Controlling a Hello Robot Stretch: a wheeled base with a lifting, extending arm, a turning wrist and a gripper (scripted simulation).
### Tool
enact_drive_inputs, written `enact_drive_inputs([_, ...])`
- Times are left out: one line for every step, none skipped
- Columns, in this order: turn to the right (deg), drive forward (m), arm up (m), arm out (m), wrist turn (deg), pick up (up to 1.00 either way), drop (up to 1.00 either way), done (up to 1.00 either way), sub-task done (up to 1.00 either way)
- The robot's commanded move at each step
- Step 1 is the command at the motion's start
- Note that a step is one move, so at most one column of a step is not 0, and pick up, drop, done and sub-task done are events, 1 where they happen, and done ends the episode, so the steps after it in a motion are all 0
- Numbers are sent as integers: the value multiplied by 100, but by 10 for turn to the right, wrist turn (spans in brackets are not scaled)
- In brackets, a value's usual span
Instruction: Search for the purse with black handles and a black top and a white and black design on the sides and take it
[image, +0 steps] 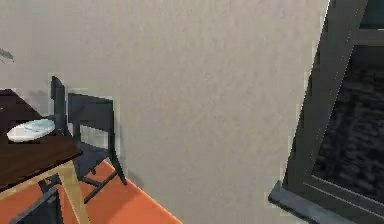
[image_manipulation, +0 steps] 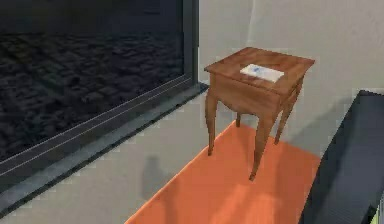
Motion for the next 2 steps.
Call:
enact_drive_inputs([-450, 0, 0, 0, 0, 0, 0, 0, 0])
enact_drive_inputs([-210, 0, 0, 0, 0, 0, 0, 0, 0])
